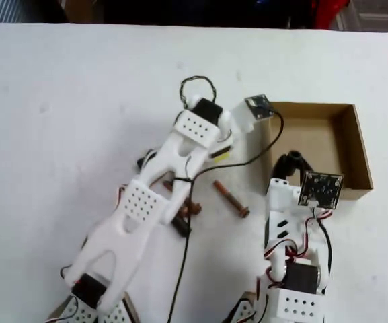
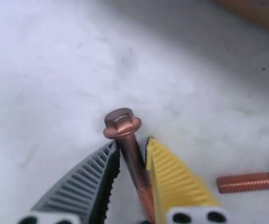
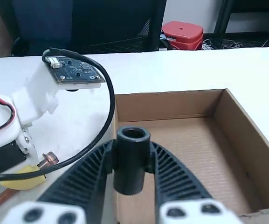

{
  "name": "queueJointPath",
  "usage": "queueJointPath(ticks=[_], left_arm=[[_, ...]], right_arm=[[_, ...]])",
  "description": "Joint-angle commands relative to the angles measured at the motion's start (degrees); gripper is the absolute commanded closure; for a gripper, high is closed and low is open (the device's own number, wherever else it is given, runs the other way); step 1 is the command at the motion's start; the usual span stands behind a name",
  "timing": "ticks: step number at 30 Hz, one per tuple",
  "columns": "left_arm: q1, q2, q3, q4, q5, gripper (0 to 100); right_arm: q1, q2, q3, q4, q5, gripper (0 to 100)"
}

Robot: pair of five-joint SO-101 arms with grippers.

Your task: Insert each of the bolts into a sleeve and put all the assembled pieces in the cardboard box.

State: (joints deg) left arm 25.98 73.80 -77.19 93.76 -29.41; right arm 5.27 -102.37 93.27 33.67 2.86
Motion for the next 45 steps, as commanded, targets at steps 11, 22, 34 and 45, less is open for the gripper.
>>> queueJointPath(ticks=[11, 22, 34, 45], left_arm=[[-1.10, -0.31, -1.14, 0.70, -0.26, 98], [-2.24, -4.53, -13.54, 8.88, 5.54, 98], [-2.24, -23.69, 5.63, 8.88, 7.12, 98], [-2.68, -46.99, 35.16, 8.53, 6.95, 98]], right_arm=[[0.31, -0.75, -0.88, -1.54, -0.53, 98.1], [0.13, -0.75, -0.44, -1.54, -0.53, 98.1], [-3.21, -0.75, 0.18, -1.54, -0.44, 98.1], [-4.70, -0.75, 0.18, -1.54, -0.44, 98.1]])
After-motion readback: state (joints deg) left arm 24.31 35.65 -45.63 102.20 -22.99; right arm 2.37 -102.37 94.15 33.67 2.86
